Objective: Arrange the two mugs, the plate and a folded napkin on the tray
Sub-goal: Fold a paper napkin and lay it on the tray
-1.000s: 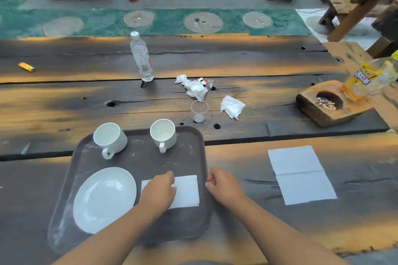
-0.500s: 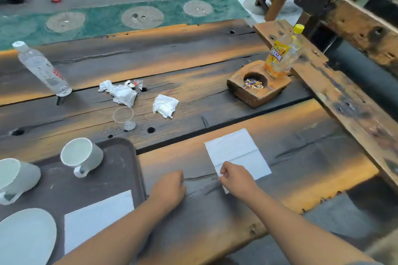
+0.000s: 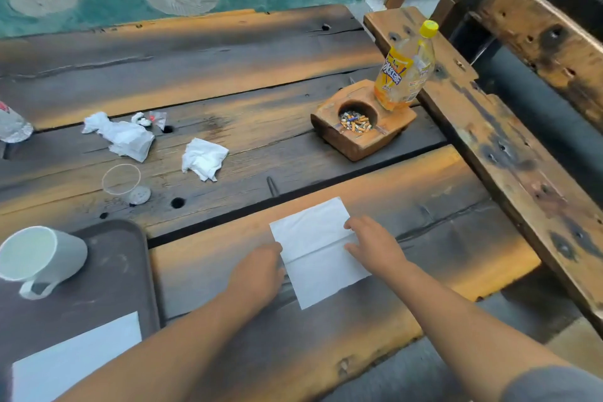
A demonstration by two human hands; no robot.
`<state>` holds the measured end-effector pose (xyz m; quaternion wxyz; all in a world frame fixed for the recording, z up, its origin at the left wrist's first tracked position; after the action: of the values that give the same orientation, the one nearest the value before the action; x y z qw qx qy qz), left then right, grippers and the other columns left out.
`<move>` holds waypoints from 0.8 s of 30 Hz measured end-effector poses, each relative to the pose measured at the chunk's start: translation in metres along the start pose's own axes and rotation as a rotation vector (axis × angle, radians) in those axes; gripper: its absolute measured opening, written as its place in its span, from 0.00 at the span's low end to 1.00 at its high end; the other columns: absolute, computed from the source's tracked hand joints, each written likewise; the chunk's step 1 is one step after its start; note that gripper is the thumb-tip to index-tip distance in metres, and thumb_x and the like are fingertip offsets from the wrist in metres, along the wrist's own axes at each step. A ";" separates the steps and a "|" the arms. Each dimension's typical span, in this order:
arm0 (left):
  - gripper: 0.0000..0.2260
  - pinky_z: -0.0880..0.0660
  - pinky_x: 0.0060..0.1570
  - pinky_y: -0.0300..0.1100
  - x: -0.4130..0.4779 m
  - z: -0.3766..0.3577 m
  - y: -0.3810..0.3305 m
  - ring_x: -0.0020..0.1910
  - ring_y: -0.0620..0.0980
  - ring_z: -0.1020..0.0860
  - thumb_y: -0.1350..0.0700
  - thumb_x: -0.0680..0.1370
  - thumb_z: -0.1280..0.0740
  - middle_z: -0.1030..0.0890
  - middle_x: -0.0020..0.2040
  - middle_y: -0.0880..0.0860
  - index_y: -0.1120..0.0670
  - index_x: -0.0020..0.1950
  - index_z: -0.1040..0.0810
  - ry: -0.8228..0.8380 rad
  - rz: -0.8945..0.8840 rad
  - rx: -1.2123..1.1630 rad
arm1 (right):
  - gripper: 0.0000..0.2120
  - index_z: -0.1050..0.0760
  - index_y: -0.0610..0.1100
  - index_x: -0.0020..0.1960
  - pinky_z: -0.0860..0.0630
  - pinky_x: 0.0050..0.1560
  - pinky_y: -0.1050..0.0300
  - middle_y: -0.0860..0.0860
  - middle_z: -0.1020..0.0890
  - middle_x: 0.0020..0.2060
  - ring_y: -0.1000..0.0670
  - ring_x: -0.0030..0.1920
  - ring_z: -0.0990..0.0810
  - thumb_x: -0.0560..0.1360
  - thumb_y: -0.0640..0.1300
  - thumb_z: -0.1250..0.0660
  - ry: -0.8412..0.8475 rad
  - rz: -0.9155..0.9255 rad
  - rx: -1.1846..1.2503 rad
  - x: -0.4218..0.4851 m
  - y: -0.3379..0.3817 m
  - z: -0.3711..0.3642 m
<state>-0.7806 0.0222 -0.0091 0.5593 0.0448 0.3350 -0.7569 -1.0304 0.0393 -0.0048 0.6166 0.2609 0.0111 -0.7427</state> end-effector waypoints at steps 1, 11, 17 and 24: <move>0.14 0.24 0.56 0.50 0.002 -0.001 -0.002 0.58 0.56 0.23 0.56 0.80 0.35 0.24 0.60 0.54 0.55 0.66 0.26 -0.011 -0.002 -0.008 | 0.18 0.28 0.48 0.69 0.23 0.58 0.48 0.49 0.25 0.61 0.46 0.63 0.25 0.79 0.46 0.32 -0.002 0.019 -0.010 0.003 -0.003 0.001; 0.14 0.28 0.61 0.46 0.019 -0.020 -0.010 0.61 0.53 0.32 0.49 0.80 0.33 0.29 0.60 0.52 0.52 0.64 0.26 -0.104 -0.052 0.068 | 0.19 0.28 0.51 0.65 0.31 0.73 0.51 0.51 0.37 0.76 0.47 0.76 0.36 0.76 0.42 0.29 0.010 0.070 0.039 0.018 -0.019 -0.014; 0.13 0.32 0.55 0.47 0.023 -0.029 -0.010 0.56 0.53 0.33 0.48 0.78 0.32 0.31 0.58 0.51 0.50 0.59 0.28 -0.147 -0.041 0.145 | 0.12 0.26 0.46 0.57 0.28 0.65 0.53 0.52 0.33 0.73 0.48 0.73 0.34 0.75 0.39 0.29 -0.047 0.089 0.067 0.021 -0.025 -0.014; 0.10 0.35 0.54 0.47 0.015 -0.035 -0.011 0.56 0.52 0.34 0.48 0.80 0.35 0.30 0.58 0.49 0.49 0.59 0.29 -0.156 -0.059 0.181 | 0.06 0.26 0.43 0.48 0.28 0.62 0.53 0.50 0.31 0.74 0.47 0.74 0.35 0.75 0.39 0.29 -0.065 0.110 0.030 0.018 -0.023 -0.015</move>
<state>-0.8068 0.0310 -0.0382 0.5549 0.0263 0.2219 -0.8013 -1.0477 0.0334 -0.0323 0.6524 0.2462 -0.0345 -0.7160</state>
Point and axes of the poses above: each hand's wrist, its own x-axis towards the middle knuckle, its own z-axis out of the back of the hand, y = z × x, the point moved 4 cm from there along x, towards the middle knuckle
